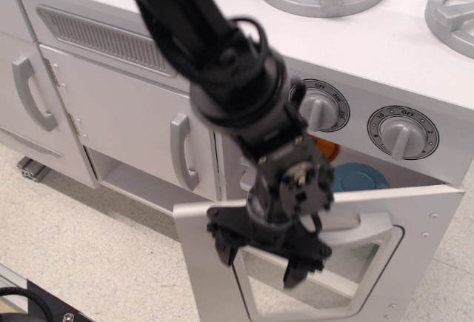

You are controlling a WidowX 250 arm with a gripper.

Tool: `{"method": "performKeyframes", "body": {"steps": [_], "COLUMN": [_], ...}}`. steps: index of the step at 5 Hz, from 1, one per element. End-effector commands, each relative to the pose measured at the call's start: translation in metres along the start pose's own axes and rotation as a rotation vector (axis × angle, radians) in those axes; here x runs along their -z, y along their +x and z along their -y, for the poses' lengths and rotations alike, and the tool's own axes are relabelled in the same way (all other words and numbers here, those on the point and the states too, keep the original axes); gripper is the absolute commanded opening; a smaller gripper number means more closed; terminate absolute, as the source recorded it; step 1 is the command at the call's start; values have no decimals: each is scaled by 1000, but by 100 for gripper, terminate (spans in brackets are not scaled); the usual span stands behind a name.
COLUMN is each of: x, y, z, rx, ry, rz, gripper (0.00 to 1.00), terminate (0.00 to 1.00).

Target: Close oven

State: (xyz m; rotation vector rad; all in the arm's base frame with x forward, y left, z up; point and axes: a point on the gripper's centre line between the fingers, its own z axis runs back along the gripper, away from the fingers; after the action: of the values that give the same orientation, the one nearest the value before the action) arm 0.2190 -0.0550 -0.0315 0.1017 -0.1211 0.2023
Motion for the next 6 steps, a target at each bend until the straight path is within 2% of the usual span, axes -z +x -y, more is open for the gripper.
{"method": "performKeyframes", "body": {"steps": [1, 2, 4, 5, 6], "x": [-11, -10, -14, -20, -32], "y": [40, 52, 74, 71, 50], "z": [-14, -18, -24, -26, -28], "rx": [-88, -115, -178, -163, -97], "ry": [-19, -27, -59, -72, -68], "rz": [33, -3, 18, 29, -14], "gripper": [100, 100, 100, 100, 100], "terminate": [0, 0, 0, 0, 0]}}
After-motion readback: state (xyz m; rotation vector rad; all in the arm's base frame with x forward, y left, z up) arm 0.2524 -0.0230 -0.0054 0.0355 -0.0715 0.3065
